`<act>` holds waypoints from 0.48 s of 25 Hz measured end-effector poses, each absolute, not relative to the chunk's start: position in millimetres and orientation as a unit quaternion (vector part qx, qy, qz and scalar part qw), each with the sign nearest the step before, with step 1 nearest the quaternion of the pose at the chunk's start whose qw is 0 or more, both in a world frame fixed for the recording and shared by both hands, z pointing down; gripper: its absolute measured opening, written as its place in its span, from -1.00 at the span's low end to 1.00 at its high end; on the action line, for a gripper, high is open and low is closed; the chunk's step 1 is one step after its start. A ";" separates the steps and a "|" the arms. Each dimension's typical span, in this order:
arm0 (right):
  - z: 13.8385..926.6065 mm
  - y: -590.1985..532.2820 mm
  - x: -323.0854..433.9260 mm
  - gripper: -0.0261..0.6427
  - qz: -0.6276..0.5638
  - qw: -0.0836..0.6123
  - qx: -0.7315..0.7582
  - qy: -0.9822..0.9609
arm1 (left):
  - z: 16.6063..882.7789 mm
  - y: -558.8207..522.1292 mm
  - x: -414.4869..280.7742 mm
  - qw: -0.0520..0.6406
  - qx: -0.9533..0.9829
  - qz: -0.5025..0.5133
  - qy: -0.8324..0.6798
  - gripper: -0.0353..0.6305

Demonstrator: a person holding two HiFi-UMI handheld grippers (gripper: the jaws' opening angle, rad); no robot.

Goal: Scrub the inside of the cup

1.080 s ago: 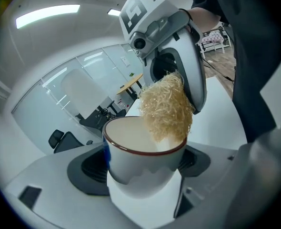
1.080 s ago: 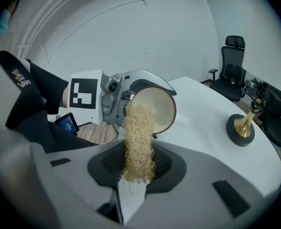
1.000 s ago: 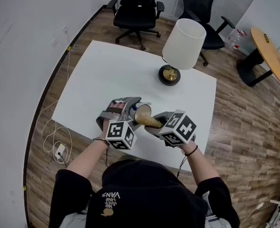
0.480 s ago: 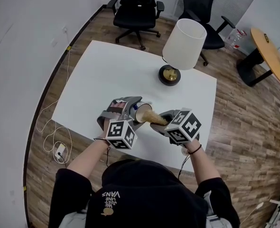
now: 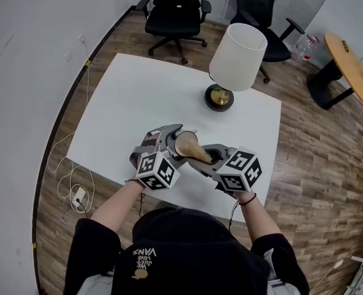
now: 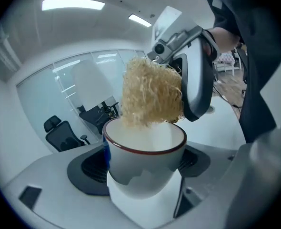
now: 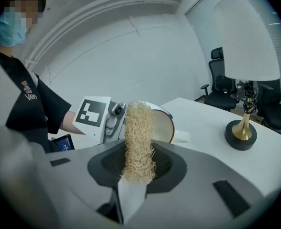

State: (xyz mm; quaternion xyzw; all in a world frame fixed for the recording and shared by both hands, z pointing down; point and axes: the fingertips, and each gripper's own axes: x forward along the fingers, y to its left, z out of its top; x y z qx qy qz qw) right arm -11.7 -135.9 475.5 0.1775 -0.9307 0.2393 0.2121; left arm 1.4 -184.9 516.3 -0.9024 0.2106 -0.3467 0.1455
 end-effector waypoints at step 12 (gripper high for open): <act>466.5 -167.5 33.3 -0.64 0.237 0.071 0.311 -0.918 | 527.9 -220.5 7.4 -0.028 -0.948 -0.191 0.253 0.30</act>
